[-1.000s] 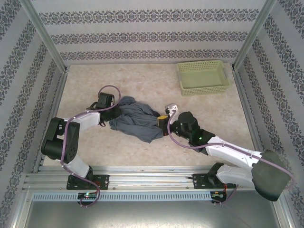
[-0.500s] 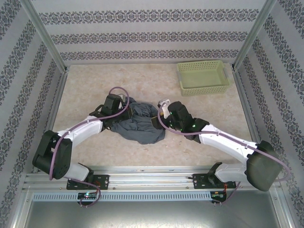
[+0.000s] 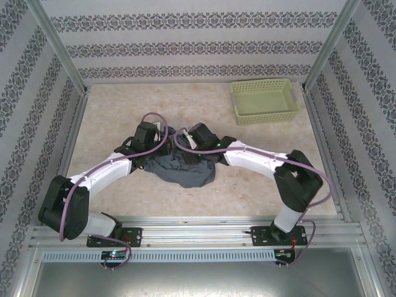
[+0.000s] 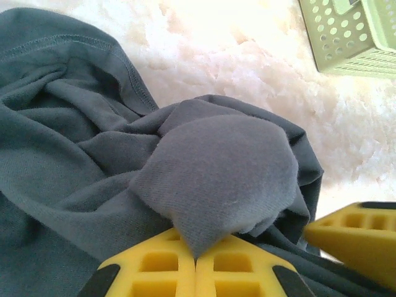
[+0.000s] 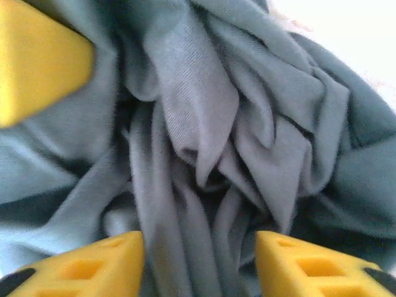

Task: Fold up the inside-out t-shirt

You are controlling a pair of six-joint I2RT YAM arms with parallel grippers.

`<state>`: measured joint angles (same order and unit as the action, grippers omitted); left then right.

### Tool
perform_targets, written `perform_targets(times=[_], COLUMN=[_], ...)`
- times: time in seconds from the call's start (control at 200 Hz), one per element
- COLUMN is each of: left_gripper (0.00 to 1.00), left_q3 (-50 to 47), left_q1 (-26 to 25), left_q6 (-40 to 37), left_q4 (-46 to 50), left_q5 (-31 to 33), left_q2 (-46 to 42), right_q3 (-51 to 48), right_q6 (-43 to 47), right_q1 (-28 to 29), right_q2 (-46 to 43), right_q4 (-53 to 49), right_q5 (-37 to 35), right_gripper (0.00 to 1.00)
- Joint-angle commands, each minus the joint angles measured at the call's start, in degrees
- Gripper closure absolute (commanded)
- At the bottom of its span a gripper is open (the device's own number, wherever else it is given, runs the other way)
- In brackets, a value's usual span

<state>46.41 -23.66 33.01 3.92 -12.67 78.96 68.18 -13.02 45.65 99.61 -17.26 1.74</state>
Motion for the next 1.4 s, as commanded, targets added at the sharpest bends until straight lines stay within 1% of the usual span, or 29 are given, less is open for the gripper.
perform_targets(times=[0.0, 0.06, 0.11, 0.195, 0.27, 0.36, 0.44, 0.49, 0.585, 0.639, 0.714, 0.814, 0.829, 0.879, 0.969, 0.989, 1.014, 1.074, 1.149, 1.194, 1.279, 1.394], left_gripper=[1.00, 1.00, 1.00, 1.00, 1.00, 1.00, 1.00, 1.00, 1.00, 1.00, 1.00, 1.00, 0.98, 0.86, 0.51, 0.47, 0.44, 0.42, 0.39, 0.38, 0.37, 0.37], left_q3=[3.28, 4.82, 6.15, 9.72, 12.27, 13.52, 12.69, 12.12, 10.83, 10.27, 9.16, 9.88, 10.15, 11.02, 13.24, 13.62, 14.16, 15.39, 16.24, 16.36, 15.90, 14.67], left_q1=[0.36, 2.10, 3.89, 7.66, 10.67, 14.74, 17.47, 18.31, 18.66, 18.65, 18.41, 16.78, 16.12, 13.21, 5.65, 3.76, 1.70, -3.10, -7.97, -9.67, -11.00, -11.40], left_q6=[-1.67, -1.30, -0.51, 0.98, 2.86, 5.22, 6.17, 6.26, 5.98, 5.56, 4.48, 1.47, 0.98, -0.87, -2.98, -3.12, -3.15, -2.06, -0.26, 0.75, 2.09, 3.25], left_q4=[3.96, 5.94, 7.43, 12.09, 16.16, 18.84, 19.21, 19.54, 19.37, 19.29, 18.28, 20.04, 20.63, 23.09, 28.90, 29.99, 31.19, 33.83, 35.72, 36.28, 35.44, 32.73], left_q5=[3.37, 4.07, 4.78, 6.41, 8.77, 9.12, 8.84, 9.05, 9.19, 8.06, 5.57, 2.59, 2.56, 4.70, 11.98, 13.47, 15.02, 17.16, 17.33, 16.63, 14.14, 12.04], left_q2=[-1.31, -0.38, 0.56, 3.62, 6.66, 9.73, 11.31, 11.92, 12.48, 13.03, 13.37, 13.34, 13.07, 11.72, 8.10, 7.32, 6.37, 4.73, 3.97, 4.25, 5.68, 7.87], right_q3=[3.56, 3.65, 3.48, 2.21, -0.95, -6.26, -11.42, -15.20, -22.69, -26.37, -30.61, -34.32, -34.56, -35.20, -34.88, -34.72, -34.53, -34.05, -33.56, -33.38, -33.20, -33.29], right_q6=[1.63, 3.09, 4.38, 6.16, 6.90, 7.05, 6.36, 5.28, 1.92, 0.71, 0.71, -0.23, -0.38, -0.60, -0.27, -0.18, -0.04, 0.08, 0.12, 0.22, 0.00, -0.14], right_q1=[0.75, 1.34, 2.03, 3.14, 3.22, 3.18, 2.62, 1.86, -0.67, -1.96, -2.06, -1.73, -1.59, -0.78, 1.22, 1.64, 2.05, 3.07, 3.95, 4.45, 5.22, 5.46], right_q2=[1.81, 0.61, -1.23, -6.22, -12.47, -21.69, -28.48, -31.92, -36.25, -37.10, -36.41, -33.19, -32.62, -30.96, -28.76, -28.42, -28.14, -27.51, -26.95, -26.71, -26.16, -25.27], right_q4=[-5.33, -5.09, -4.98, -4.13, -0.57, 5.64, 10.76, 14.05, 19.27, 20.84, 21.94, 23.50, 23.84, 24.45, 24.23, 24.01, 23.95, 23.76, 23.76, 23.79, 24.00, 24.24], right_q5=[-1.53, -0.20, -1.01, -2.43, -2.30, -0.08, 2.68, 4.33, 3.91, 3.10, 1.17, 2.51, 2.75, 3.01, 2.00, 1.73, 1.34, 0.94, 0.77, 0.72, 0.47, 0.28], right_gripper=[0.70, 0.86, 1.00, 1.00, 1.00, 1.00, 1.00, 1.00, 1.00, 1.00, 1.00, 1.00, 1.00, 1.00, 1.00, 1.00, 1.00, 1.00, 1.00, 1.00, 1.00, 1.00])
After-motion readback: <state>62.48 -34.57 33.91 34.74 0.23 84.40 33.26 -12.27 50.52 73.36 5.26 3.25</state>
